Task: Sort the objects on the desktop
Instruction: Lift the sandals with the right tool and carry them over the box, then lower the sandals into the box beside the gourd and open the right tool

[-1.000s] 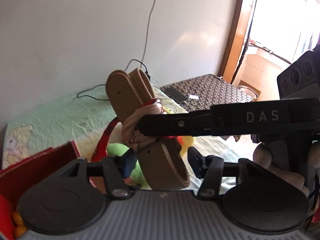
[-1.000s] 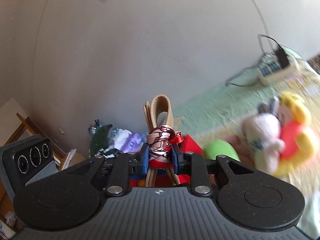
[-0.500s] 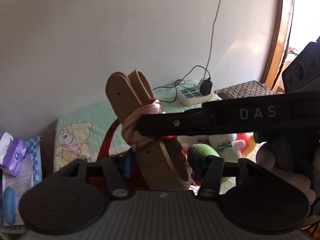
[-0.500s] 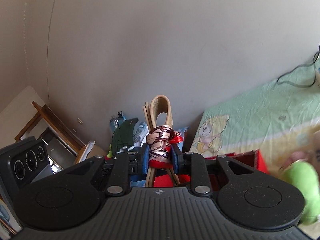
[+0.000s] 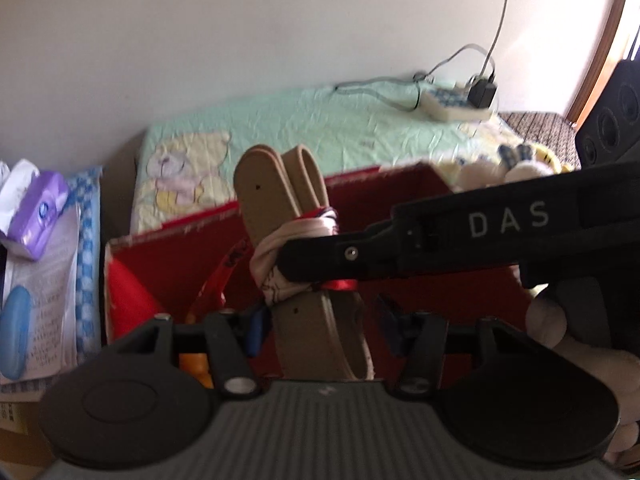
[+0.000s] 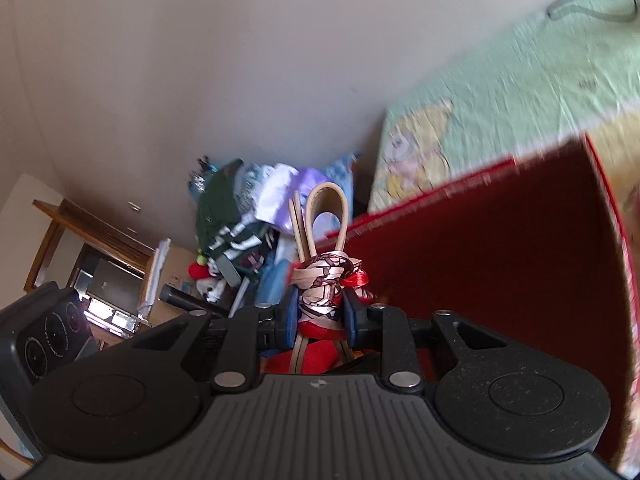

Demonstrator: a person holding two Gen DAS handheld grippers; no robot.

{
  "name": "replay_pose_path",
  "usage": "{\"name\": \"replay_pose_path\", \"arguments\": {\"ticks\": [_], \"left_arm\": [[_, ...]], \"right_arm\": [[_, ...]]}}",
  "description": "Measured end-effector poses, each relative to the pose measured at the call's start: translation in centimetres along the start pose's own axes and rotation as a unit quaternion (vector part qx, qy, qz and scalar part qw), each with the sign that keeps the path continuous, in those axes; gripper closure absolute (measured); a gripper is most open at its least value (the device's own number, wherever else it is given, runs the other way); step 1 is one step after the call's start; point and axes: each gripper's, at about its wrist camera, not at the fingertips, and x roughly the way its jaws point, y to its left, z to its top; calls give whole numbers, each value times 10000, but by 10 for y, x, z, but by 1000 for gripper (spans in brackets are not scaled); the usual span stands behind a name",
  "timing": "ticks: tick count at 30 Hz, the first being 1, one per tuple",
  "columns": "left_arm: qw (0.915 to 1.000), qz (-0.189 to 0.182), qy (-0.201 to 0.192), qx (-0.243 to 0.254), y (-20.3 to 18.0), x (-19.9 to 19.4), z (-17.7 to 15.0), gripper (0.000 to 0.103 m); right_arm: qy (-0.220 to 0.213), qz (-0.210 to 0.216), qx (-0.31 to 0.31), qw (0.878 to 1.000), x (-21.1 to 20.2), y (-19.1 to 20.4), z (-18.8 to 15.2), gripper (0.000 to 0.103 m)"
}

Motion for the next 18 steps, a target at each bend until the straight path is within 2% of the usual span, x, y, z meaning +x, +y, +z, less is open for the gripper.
{"name": "replay_pose_path", "arguments": {"ticks": [6,12,18], "left_arm": [[9978,-155,626,-153,14,33,-12,46],[9939,-57,1098,-48,15,50,-17,47],[9919,26,1271,-62,26,57,-21,47]], "right_arm": [[532,-462,466,9964,26,-17,-5,77],[1117,-955,664,9869,55,-27,-8,77],[1511,-1407,656,9762,74,-28,-8,77]]}}
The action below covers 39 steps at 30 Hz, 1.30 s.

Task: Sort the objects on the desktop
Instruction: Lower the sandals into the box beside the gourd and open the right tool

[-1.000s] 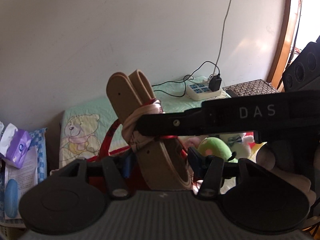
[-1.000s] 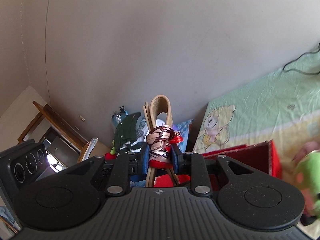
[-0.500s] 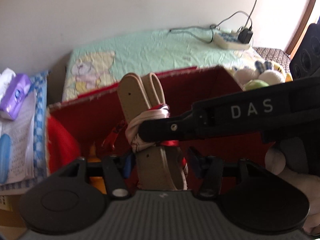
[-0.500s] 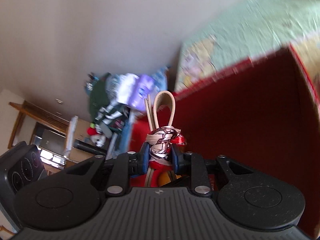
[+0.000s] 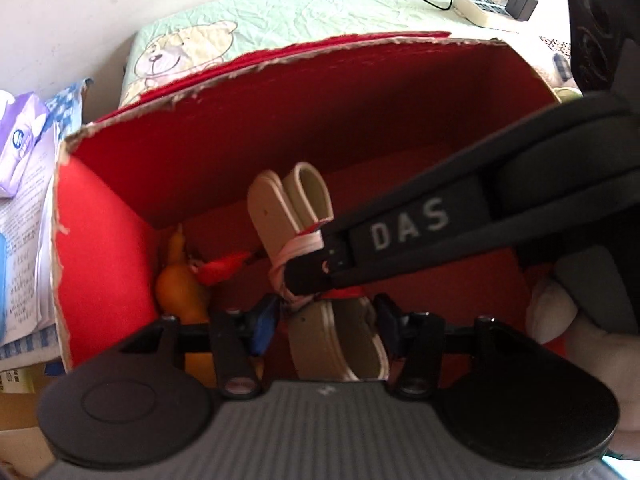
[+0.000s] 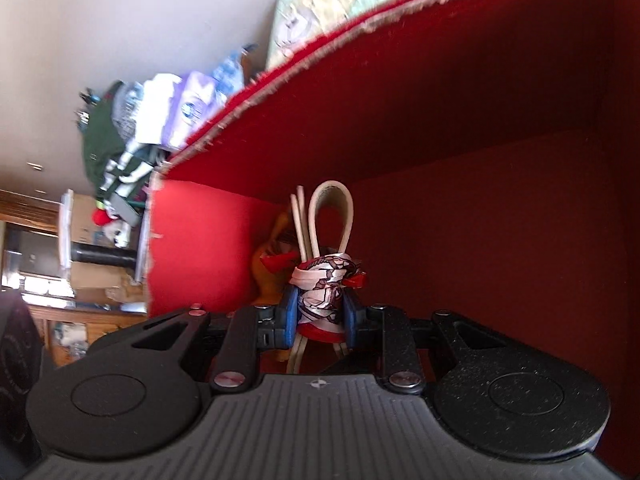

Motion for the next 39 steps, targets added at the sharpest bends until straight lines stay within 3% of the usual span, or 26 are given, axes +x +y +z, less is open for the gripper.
{"name": "replay_pose_path", "arguments": {"ticks": [12,18,27,31,39], "left_arm": [[9999,92,-58,-13,9,0,-10,42],[9996,240,-107,-71,11,0,-12,41],[9988,441,-138,-132,10,-3,-14,40],[9983,526,-142,-214,11,-5,-15,40],[9961,773,-312,-281,10,-13,-19,40]], "right_arm": [[383,-426,-414,9975,11,6,3,75],[426,-89,-232,9988,8,-9,5,72],[-109,-132,0,9999,-10,-26,-2,73],[33,-240,93,9997,-8,-33,-1,73],[35,-188,-116,9998,-9,-24,2,85]]}}
